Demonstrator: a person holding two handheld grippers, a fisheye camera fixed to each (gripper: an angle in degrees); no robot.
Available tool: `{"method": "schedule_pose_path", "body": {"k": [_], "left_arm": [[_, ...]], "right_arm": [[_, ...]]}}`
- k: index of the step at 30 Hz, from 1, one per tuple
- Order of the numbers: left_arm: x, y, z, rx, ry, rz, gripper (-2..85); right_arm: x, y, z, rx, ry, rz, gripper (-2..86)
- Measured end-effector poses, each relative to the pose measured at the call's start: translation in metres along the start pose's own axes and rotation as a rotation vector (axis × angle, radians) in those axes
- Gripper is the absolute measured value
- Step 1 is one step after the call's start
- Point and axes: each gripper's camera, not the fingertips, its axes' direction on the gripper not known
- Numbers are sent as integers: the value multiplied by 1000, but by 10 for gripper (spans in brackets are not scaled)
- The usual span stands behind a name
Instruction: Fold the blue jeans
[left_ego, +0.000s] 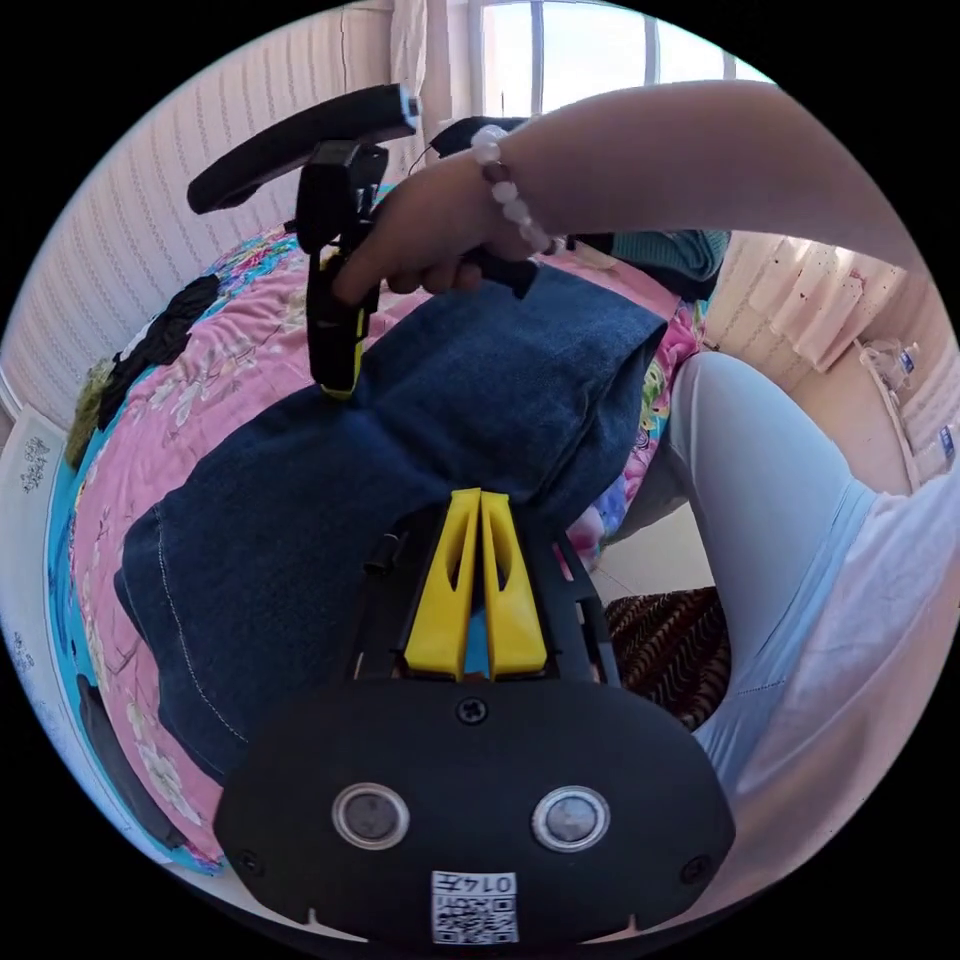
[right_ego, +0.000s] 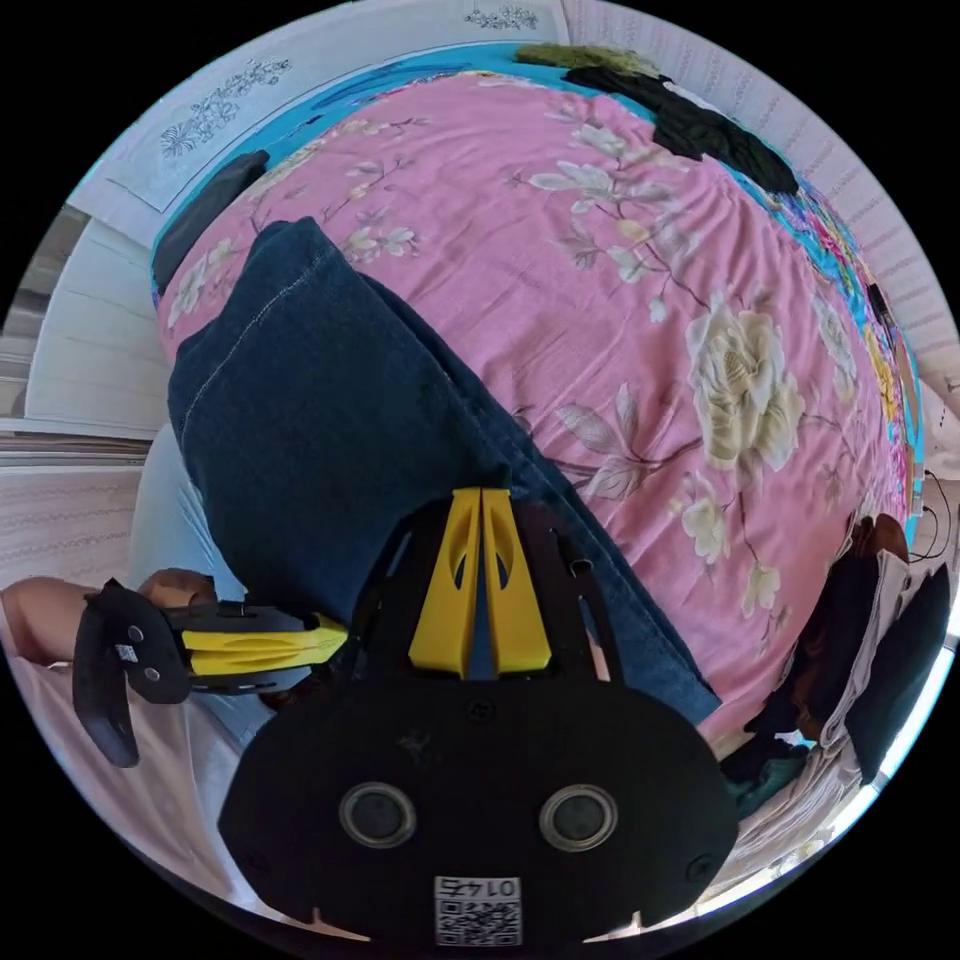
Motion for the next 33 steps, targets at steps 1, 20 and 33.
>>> {"method": "schedule_pose_path", "body": {"k": [1, 20, 33], "left_arm": [[4, 0, 11, -28, 3, 3, -10], [-74, -93, 6, 130, 104, -101, 48], [-65, -288, 115, -42, 220, -48, 94]], "right_arm": [[2, -3, 10, -43, -4, 2, -9], [99, 322, -48, 419, -141, 637, 32], [148, 419, -2, 391, -322, 790, 99]]}}
